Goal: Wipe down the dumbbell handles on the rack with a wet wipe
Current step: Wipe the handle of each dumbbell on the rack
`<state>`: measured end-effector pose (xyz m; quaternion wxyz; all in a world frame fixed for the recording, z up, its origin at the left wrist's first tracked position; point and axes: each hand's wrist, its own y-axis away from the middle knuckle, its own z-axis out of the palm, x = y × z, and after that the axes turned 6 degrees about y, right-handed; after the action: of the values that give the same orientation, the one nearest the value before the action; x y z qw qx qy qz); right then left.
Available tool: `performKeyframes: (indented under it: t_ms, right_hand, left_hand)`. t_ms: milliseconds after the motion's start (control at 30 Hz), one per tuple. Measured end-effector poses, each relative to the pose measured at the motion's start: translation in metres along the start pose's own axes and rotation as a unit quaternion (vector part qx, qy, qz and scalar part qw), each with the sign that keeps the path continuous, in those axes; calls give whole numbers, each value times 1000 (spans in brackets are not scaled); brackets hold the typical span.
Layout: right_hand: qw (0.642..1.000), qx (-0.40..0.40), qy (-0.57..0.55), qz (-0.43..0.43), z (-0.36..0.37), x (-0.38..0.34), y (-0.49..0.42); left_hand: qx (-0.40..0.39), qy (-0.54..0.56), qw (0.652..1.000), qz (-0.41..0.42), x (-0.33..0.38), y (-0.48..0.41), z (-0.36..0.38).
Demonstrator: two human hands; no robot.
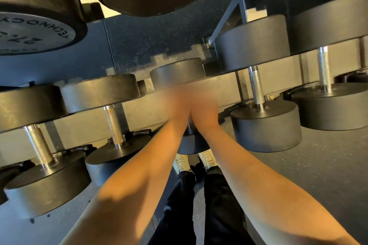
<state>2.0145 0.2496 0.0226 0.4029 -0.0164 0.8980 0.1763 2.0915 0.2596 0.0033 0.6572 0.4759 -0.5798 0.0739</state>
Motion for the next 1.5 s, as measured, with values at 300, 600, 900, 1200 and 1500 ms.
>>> performKeyframes:
  t_ms: [300, 600, 900, 1200, 1500]
  right_hand:
    - [998, -34, 43, 36, 3, 4, 17]
    - [996, -30, 70, 43, 2, 9, 28]
    - [988, -119, 67, 75, -14, 17, 21]
    - [968, -148, 172, 103, -14, 16, 31]
    - [956, -110, 239, 132, -8, 17, 48]
  left_hand:
    - [-82, -102, 991, -28, -7, 7, -20]
    - [-56, -61, 995, -60, 0, -4, -14]
    - [-153, -160, 972, -78, -13, 14, -32]
    - [-200, -281, 933, -104, -18, 21, -40]
    - [-155, -257, 947, -112, -22, 28, -46]
